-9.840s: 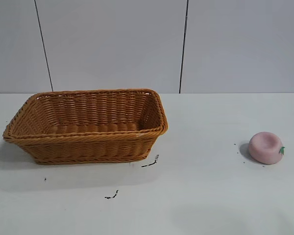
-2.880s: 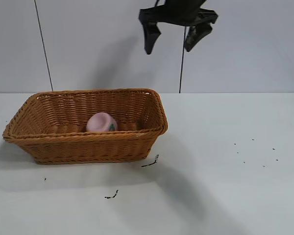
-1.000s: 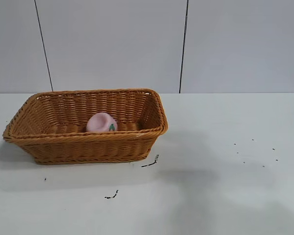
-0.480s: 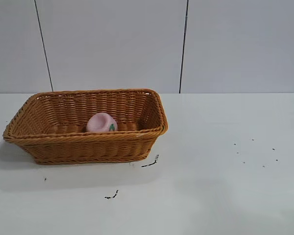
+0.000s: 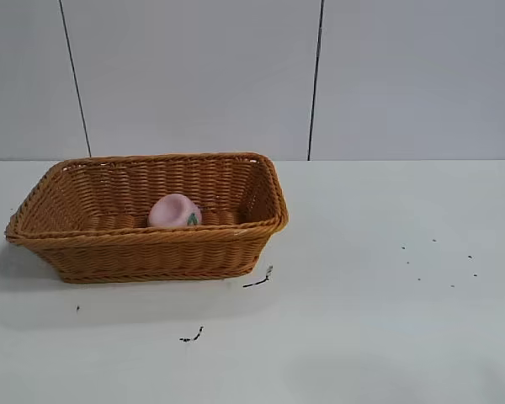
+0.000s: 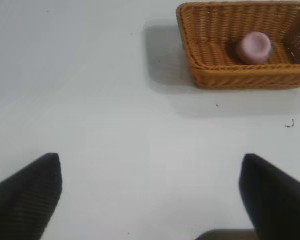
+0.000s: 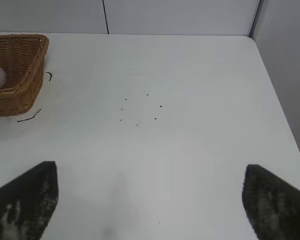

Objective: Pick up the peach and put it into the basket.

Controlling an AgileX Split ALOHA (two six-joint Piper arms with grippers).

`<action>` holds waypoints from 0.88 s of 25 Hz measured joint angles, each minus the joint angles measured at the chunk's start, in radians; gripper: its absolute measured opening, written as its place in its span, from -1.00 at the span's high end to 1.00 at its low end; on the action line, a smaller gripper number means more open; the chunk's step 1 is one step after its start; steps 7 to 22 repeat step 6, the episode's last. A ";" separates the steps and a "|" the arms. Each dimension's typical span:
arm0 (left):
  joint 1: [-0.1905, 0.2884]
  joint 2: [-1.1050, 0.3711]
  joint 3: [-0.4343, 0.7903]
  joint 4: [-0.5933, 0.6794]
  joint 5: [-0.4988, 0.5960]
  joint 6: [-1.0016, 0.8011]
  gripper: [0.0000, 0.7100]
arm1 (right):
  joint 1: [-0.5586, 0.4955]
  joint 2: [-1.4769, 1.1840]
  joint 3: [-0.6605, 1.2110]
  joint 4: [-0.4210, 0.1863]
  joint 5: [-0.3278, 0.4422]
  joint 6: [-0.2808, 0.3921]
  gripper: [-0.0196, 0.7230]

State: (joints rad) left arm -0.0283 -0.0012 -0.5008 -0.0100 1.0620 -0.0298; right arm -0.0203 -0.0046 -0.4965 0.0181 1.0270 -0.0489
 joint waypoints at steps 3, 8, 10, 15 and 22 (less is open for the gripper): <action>0.000 0.000 0.000 0.000 0.000 0.000 -0.95 | 0.000 0.000 0.000 -0.002 0.000 0.000 -0.93; 0.000 0.000 0.000 0.000 0.000 0.000 -0.95 | 0.000 0.000 0.000 -0.003 0.000 0.000 -0.93; 0.000 0.000 0.000 0.000 0.000 0.000 -0.95 | 0.000 0.000 0.000 -0.003 0.000 0.000 -0.93; 0.000 0.000 0.000 0.000 0.000 0.000 -0.95 | 0.000 0.000 0.000 -0.003 0.000 0.000 -0.93; 0.000 0.000 0.000 0.000 0.000 0.000 -0.95 | 0.000 0.000 0.000 -0.003 0.000 0.000 -0.93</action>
